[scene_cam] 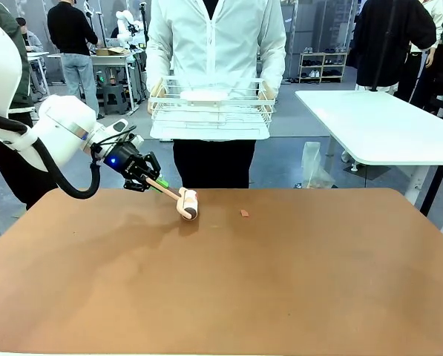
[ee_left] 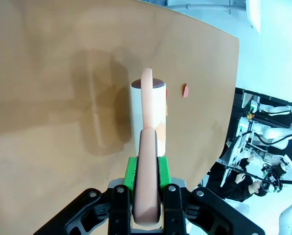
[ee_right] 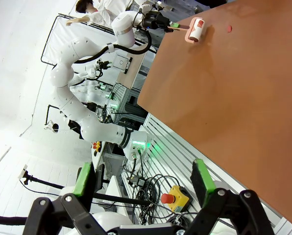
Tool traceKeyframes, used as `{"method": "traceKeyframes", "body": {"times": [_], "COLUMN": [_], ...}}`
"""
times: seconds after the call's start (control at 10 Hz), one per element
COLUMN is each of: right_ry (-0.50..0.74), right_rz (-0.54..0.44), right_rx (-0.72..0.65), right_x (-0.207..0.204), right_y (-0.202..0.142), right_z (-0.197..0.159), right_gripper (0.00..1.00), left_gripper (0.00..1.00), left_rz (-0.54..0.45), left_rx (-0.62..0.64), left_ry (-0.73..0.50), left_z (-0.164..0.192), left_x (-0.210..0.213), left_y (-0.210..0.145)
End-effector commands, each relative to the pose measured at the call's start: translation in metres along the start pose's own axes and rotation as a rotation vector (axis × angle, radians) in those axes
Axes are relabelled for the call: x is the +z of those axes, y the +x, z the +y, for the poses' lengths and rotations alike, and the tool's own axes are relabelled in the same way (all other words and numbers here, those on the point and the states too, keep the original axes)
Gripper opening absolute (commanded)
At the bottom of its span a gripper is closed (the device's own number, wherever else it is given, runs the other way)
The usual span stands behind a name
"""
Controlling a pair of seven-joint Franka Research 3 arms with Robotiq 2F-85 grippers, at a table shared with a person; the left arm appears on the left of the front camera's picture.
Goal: Clean the table.
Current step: Clean the table with the Lint Roller when the human lifts the Dish drying rack.
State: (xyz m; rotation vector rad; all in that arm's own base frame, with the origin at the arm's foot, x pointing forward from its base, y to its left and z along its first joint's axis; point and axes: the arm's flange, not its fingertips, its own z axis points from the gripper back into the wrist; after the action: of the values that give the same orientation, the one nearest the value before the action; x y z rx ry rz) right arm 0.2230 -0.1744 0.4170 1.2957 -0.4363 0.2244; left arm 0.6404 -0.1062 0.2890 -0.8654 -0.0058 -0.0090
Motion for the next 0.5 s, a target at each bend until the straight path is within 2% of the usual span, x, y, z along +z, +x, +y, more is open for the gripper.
{"method": "traceKeyframes", "body": {"times": [0.0,0.4], "right_ry": [0.007,0.007], "right_rz": [-0.004,-0.004], "right_rx": [0.013,0.013], "right_x": [0.001,0.001], "right_y": [0.0,0.0], "right_z": [0.003,0.003], "right_gripper": [1.0,1.0], "left_gripper": [0.21,0.21], "left_rz": [-0.001,0.08], "left_rx": [0.023,-0.011], "left_ry": [0.016,0.041], "left_z": [-0.001,-0.011], "left_x": [-0.008,-0.043], "left_y": [0.008,0.001]}}
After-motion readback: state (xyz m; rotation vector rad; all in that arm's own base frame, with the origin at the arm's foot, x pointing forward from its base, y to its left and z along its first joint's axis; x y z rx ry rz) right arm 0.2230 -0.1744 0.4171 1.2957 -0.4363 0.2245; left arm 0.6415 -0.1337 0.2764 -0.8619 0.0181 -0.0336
